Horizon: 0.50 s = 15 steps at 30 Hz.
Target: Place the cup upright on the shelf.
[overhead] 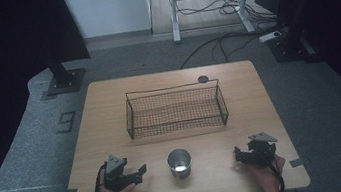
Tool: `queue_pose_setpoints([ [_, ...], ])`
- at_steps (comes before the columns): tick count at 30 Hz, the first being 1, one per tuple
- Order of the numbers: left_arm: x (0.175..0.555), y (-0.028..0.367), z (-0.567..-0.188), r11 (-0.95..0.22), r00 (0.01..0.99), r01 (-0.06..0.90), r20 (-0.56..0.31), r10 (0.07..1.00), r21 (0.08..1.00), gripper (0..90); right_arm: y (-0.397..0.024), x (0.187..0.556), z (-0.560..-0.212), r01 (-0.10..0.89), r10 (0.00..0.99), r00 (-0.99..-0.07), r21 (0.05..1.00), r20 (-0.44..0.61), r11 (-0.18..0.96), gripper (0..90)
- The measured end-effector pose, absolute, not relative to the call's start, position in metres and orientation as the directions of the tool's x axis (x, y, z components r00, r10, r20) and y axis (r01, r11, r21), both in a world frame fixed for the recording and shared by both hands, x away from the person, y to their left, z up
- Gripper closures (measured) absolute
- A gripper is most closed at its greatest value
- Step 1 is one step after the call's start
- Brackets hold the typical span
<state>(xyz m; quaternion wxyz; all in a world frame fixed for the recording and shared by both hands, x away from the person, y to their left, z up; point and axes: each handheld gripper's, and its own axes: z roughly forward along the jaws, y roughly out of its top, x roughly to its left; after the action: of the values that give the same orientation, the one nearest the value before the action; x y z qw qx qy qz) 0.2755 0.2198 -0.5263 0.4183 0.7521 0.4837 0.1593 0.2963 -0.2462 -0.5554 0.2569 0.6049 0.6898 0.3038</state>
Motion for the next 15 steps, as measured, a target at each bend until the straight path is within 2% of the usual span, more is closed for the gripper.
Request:
queue_pose_setpoints([
  [15,0.2674,0.2152,-0.5161,-0.174,0.504,0.570,-0.175,0.846,0.803,15.0,-0.2471,0.2976,-0.5554,0.676,0.992,-0.129,0.732,0.015,0.077,9.7],
])
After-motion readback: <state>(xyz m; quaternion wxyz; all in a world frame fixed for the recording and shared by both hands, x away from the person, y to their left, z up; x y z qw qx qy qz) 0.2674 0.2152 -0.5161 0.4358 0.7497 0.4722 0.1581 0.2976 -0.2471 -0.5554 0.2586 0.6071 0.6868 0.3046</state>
